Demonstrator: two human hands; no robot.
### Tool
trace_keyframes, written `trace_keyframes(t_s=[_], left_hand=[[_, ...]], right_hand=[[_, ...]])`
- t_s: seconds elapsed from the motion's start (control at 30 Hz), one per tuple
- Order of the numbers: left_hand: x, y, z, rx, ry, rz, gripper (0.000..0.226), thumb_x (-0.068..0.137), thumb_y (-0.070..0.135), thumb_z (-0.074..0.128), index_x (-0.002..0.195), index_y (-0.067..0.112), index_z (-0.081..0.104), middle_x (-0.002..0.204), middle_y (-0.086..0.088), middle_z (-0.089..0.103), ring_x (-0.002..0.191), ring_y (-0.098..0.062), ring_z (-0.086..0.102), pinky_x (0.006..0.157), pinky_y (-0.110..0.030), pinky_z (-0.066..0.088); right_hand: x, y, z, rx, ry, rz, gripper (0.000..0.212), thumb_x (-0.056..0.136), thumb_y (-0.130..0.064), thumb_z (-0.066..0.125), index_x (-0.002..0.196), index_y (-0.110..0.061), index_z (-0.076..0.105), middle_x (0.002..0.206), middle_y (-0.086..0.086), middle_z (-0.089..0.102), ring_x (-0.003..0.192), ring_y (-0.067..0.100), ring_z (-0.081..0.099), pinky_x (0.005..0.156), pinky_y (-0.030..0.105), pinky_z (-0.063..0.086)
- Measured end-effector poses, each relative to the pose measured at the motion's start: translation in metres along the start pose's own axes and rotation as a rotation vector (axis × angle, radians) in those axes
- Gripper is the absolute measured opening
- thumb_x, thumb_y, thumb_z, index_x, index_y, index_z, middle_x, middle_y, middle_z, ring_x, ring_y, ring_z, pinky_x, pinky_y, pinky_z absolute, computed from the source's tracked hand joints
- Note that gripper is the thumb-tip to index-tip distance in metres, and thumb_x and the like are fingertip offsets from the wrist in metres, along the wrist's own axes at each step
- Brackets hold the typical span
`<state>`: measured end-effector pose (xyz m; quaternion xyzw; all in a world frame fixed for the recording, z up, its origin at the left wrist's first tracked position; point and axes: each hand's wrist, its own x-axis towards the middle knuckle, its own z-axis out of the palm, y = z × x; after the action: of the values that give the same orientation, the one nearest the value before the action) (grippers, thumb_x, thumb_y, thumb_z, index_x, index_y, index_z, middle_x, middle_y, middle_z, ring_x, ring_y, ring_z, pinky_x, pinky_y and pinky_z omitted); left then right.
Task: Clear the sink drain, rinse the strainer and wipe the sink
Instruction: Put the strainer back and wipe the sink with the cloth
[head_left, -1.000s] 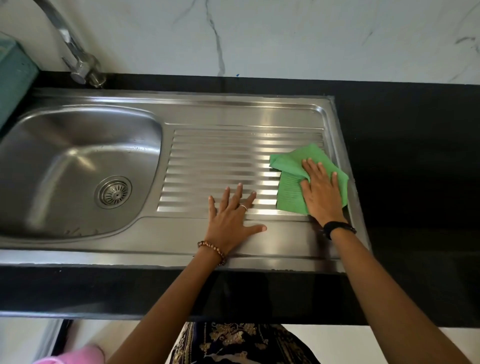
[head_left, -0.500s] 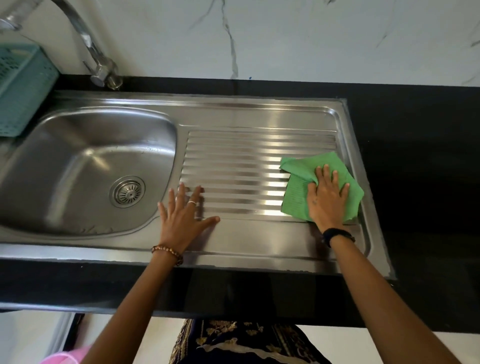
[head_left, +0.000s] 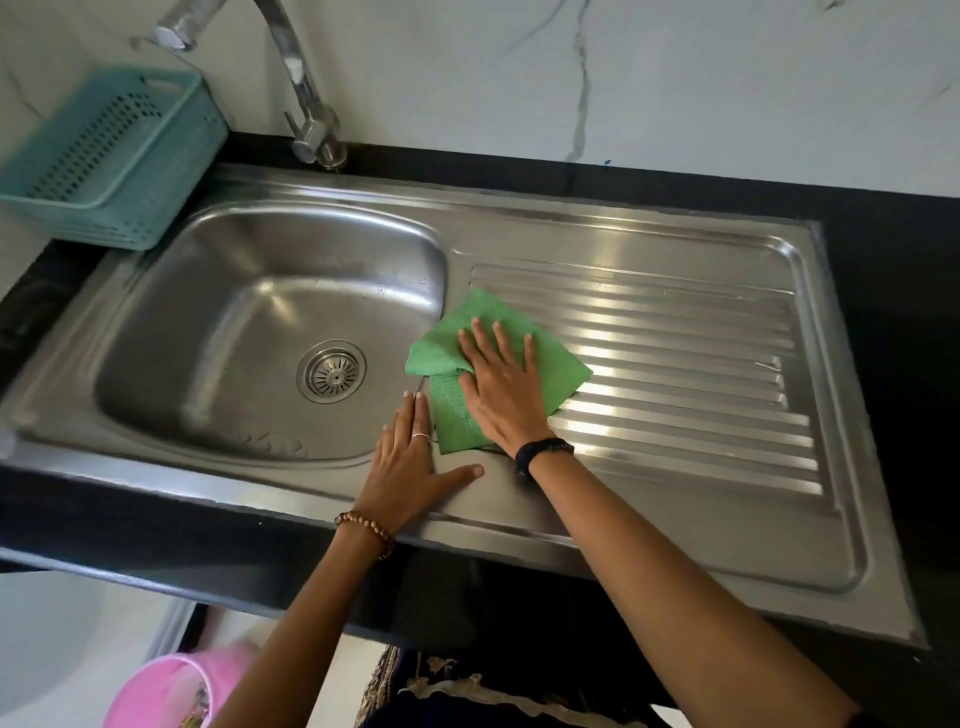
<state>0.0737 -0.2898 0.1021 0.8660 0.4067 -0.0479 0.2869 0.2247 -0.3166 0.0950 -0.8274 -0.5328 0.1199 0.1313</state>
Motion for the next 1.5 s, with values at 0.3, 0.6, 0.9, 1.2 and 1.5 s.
trace_keyframes(t_s=[0.3, 0.6, 0.9, 1.2, 1.5], left_hand=[[-0.014, 0.01, 0.01, 0.123, -0.001, -0.052, 0.114, 0.07, 0.076, 0.042, 0.144, 0.01, -0.016, 0.155, -0.011, -0.018, 0.143, -0.021, -0.014, 0.112, -0.046, -0.015], [-0.02, 0.114, 0.072, 0.157, -0.046, 0.232, 0.108, 0.072, 0.075, 0.042, 0.141, 0.022, -0.021, 0.154, -0.008, -0.023, 0.142, -0.019, -0.02, 0.11, -0.049, -0.018], [-0.033, 0.148, 0.098, 0.293, -0.181, 0.292, 0.091, 0.077, 0.075, 0.031, 0.141, 0.034, -0.019, 0.149, -0.004, -0.034, 0.14, -0.026, -0.025, 0.105, -0.06, -0.018], [-0.031, 0.147, 0.099, 0.299, -0.214, 0.296, 0.092, 0.069, 0.081, 0.021, 0.133, 0.037, -0.029, 0.136, 0.002, -0.044, 0.126, -0.019, -0.038, 0.102, -0.057, -0.022], [-0.034, 0.138, 0.088, 0.225, -0.18, 0.323, 0.089, 0.082, 0.068, 0.034, 0.142, 0.03, -0.018, 0.139, 0.006, -0.038, 0.134, -0.014, -0.029, 0.107, -0.052, -0.019]], right_hand=[[-0.034, 0.005, 0.001, -0.003, -0.025, -0.15, 0.05, 0.097, -0.032, 0.034, 0.145, -0.024, 0.026, 0.157, -0.002, 0.02, 0.146, 0.02, 0.013, 0.117, 0.046, -0.004], [-0.116, 0.124, -0.034, -0.086, 0.077, 0.198, 0.054, 0.097, -0.032, 0.031, 0.148, -0.029, 0.014, 0.158, -0.005, 0.013, 0.146, 0.018, 0.009, 0.118, 0.045, -0.001], [-0.172, 0.201, -0.067, -0.174, 0.131, 0.556, 0.056, 0.098, -0.033, 0.023, 0.149, -0.022, 0.004, 0.159, -0.001, 0.004, 0.147, 0.024, 0.0, 0.11, 0.055, -0.018], [-0.221, 0.173, -0.05, -0.104, 0.074, 0.711, 0.059, 0.096, -0.038, 0.015, 0.147, -0.022, -0.011, 0.158, 0.007, -0.012, 0.146, 0.022, -0.011, 0.108, 0.051, -0.02], [-0.157, 0.205, -0.072, -0.036, 0.093, 0.62, 0.056, 0.098, -0.032, 0.018, 0.149, -0.018, -0.001, 0.159, 0.007, -0.004, 0.147, 0.021, -0.006, 0.112, 0.051, -0.017]])
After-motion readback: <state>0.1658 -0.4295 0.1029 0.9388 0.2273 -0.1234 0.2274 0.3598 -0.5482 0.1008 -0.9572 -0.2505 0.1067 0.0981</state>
